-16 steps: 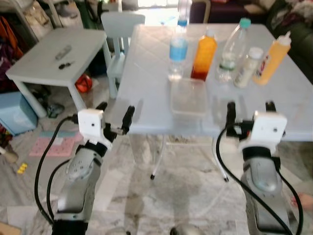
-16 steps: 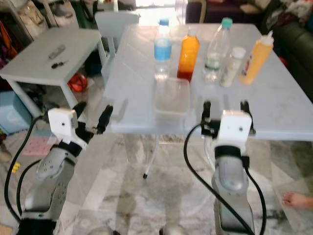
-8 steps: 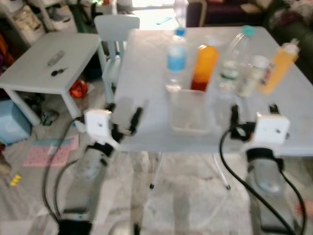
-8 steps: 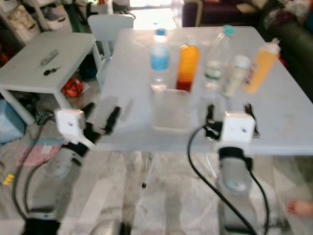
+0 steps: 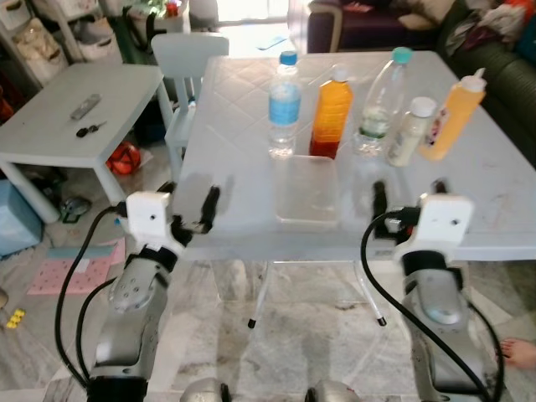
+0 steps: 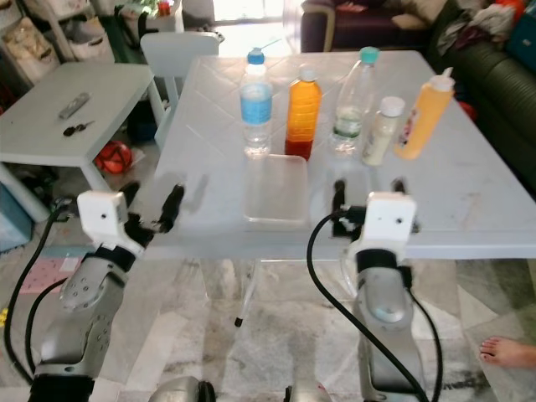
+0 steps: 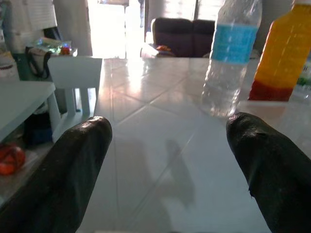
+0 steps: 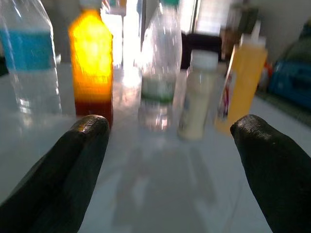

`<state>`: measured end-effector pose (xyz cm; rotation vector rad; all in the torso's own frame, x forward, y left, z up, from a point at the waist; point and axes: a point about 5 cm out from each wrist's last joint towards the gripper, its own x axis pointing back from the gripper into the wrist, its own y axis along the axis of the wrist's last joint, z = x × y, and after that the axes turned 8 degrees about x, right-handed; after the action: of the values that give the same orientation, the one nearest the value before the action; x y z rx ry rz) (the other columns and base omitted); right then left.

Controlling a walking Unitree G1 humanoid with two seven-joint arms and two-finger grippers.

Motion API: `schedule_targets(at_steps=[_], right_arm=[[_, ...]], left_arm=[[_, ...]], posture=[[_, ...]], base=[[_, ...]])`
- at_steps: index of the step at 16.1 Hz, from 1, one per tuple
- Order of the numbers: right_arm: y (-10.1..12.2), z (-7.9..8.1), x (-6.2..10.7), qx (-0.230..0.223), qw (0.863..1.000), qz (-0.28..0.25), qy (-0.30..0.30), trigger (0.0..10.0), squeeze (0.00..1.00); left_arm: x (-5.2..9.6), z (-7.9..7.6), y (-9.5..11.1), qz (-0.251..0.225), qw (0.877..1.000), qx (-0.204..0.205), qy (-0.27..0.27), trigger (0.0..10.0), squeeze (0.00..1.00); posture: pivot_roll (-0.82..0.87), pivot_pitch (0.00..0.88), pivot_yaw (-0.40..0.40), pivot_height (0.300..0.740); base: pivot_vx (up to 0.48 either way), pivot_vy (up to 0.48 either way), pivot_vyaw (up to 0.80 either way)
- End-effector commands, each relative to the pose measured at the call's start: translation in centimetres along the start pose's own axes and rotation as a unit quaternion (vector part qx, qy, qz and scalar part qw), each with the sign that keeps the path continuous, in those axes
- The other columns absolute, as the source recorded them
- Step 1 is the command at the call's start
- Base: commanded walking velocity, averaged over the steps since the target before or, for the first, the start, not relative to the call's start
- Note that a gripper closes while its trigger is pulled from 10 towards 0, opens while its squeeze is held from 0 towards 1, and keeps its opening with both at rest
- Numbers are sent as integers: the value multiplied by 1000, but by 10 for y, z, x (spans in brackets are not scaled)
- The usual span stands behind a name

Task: Restocking fridge

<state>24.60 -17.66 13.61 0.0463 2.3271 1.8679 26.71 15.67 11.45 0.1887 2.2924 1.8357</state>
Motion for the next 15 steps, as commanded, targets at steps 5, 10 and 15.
schedule_targets(at_steps=[5, 10, 15], right_arm=[[1, -1, -20, -69, 997, 23, 22, 10000, 0], [-4, 15, -28, -123, 990, 42, 52, 10000, 0], [-15, 27, -24, -138, 983, 61, 106, 10000, 0]], left_arm=[[8, 11, -2, 11, 1000, -26, 8, 10000, 0], [10, 12, 1, 12, 999, -32, -1, 10000, 0], [11, 12, 1, 16, 999, -40, -5, 10000, 0]], posture=[[-75, 63, 46, 740], [-45, 73, 55, 740], [-37, 79, 65, 740]], base=[[0, 0, 0], [0, 0, 0], [0, 0, 0]])
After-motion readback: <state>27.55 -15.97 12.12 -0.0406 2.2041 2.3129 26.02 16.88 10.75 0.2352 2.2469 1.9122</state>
